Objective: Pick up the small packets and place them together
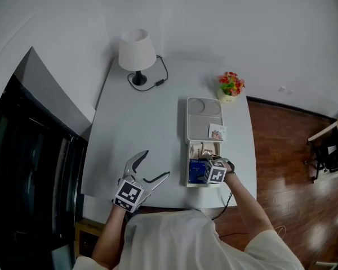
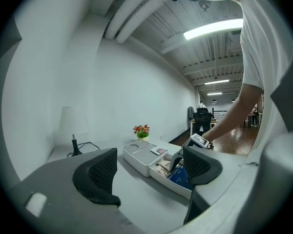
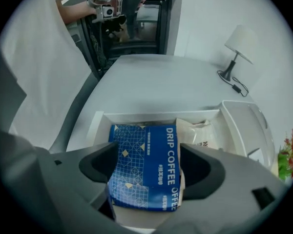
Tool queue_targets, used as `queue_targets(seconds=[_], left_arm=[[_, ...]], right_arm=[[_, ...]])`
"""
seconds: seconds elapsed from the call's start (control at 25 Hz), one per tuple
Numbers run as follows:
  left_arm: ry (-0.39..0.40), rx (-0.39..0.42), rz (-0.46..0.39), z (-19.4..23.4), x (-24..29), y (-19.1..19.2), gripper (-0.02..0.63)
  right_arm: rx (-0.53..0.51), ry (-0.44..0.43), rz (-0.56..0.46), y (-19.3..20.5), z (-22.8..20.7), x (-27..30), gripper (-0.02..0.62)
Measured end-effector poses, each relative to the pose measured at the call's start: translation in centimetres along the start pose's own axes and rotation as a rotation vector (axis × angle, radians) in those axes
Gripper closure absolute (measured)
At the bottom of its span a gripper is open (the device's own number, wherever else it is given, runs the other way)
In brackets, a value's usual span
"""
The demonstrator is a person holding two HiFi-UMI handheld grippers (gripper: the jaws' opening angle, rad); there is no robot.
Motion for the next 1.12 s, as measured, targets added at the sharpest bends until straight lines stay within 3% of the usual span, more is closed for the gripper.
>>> queue_targets(seconds=[0.36,0.64,1.12], left_arm=[[-0.017,-0.013,-0.001,-0.1,-0.6,0.4,0.179],[-0.024,-0.017,-0.003,0.1,-0.9,0.6,0.179],[0.001,-0.017,-0.007,-0.3,-0.3,0.6,0.179]], right_arm=[[0.001,0.041,0.059,0.2,-0.2,1.8,0.228],[-0.022,0.104,0.013,-0.7,0.2,-1.1,0.422],[-0.061,0.192,-0.045,-1.0,2.3,-5.8,0.541]])
Point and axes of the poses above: the fingertips, and each gripper's own axes: x forward along the fingers, z to its left, y out of its underside, the point moved 8 cm from there along -x, backward along the fingers, and after that the axes turned 6 degrees about x, right-handed, at the moved point
